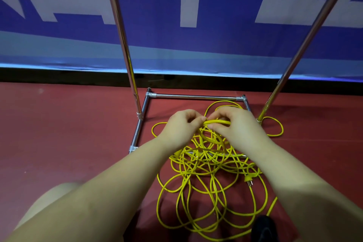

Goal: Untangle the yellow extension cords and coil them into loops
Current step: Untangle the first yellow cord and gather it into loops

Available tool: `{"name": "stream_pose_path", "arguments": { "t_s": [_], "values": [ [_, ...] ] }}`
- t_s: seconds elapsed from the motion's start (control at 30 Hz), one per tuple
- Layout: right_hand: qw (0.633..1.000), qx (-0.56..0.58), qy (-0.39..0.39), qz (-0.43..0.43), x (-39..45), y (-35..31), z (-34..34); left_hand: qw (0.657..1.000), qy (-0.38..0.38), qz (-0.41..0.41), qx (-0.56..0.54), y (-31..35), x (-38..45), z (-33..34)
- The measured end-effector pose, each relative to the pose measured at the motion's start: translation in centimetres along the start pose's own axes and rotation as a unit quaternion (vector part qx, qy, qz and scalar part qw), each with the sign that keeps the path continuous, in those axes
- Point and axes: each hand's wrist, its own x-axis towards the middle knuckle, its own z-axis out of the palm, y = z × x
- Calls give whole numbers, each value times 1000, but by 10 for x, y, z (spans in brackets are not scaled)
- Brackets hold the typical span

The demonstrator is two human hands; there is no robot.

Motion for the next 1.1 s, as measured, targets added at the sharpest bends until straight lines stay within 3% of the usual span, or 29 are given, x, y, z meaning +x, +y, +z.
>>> {"name": "stream_pose_path", "arguments": {
  "t_s": [0.13,0.23,0.43,0.6,0.7,0.77,0.83,1.0,1.1],
  "values": [
    [996,47,46,-53,3,-3,4,998,37,-20,-56,2,1,1],
    [985,160,60,-23,2,-4,0,993,91,-44,-53,-2,5,-5],
    [889,441,78,91,6,-10,-10,979,101,-128,-121,-11,12,-10],
    [792,590,47,150,7,-15,-10,942,59,-226,-243,-14,14,-3],
    [759,628,36,167,6,-17,-11,918,-24,-295,-264,-12,7,1],
    [746,642,30,174,7,-17,-12,907,-104,-304,-272,-15,6,4],
    [732,656,37,183,9,-14,-14,910,-128,-290,-269,-15,3,7],
    [732,656,53,176,15,-9,-22,921,-96,-251,-282,-13,5,8],
    [781,598,86,159,17,-5,-26,922,-45,-253,-289,-11,7,0]
  ]
}}
